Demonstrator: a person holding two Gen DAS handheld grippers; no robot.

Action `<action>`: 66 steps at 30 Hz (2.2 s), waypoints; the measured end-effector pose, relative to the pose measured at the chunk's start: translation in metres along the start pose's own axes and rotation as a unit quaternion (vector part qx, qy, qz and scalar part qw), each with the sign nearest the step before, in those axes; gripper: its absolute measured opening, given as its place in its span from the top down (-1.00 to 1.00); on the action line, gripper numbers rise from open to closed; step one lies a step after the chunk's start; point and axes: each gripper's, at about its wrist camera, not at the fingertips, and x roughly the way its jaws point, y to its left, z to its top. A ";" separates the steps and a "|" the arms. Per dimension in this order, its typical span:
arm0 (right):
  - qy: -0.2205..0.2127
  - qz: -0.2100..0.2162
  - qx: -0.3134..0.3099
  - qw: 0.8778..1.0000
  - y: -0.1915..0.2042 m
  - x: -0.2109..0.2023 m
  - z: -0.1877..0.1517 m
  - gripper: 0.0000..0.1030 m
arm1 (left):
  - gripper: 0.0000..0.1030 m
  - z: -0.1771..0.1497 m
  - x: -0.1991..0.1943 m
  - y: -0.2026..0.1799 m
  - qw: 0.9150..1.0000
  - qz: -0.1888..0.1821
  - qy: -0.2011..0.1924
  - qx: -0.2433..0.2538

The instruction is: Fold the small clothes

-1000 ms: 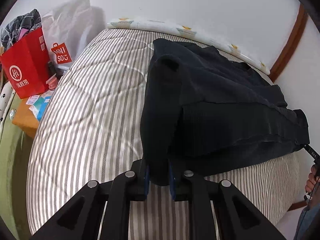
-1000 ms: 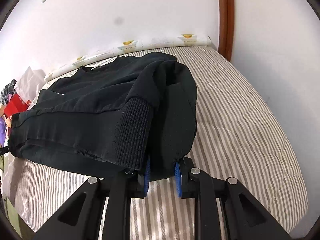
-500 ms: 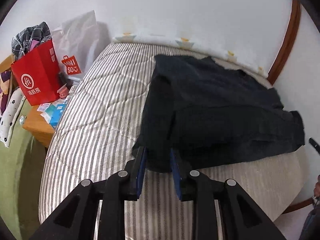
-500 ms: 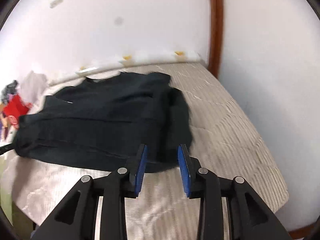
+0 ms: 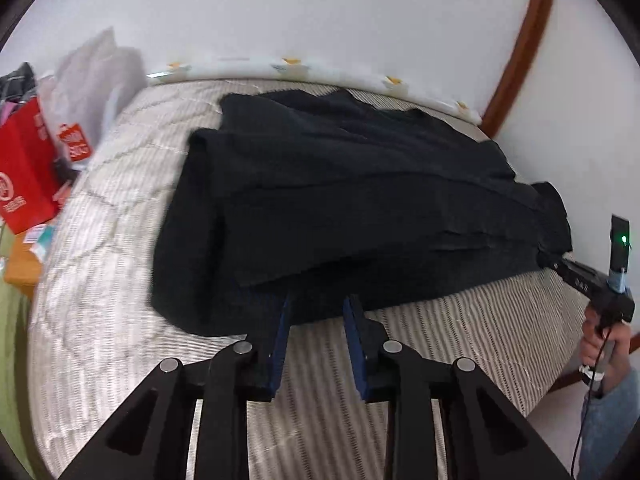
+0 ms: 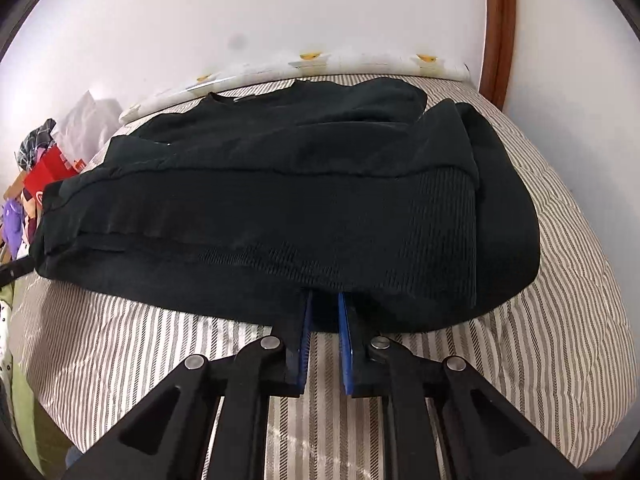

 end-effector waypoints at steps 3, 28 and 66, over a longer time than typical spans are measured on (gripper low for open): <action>-0.005 -0.012 -0.009 1.000 0.001 -0.001 0.002 0.76 | 0.50 0.004 0.013 -0.008 1.000 -0.008 0.011 0.006; -0.022 -0.023 -0.006 0.999 0.006 0.030 0.078 0.75 | 0.50 0.070 0.044 -0.006 0.999 -0.022 0.018 -0.016; -0.018 -0.093 0.031 0.995 -0.042 0.101 0.183 0.23 | -0.02 0.182 0.028 0.050 0.995 -0.002 -0.094 -0.031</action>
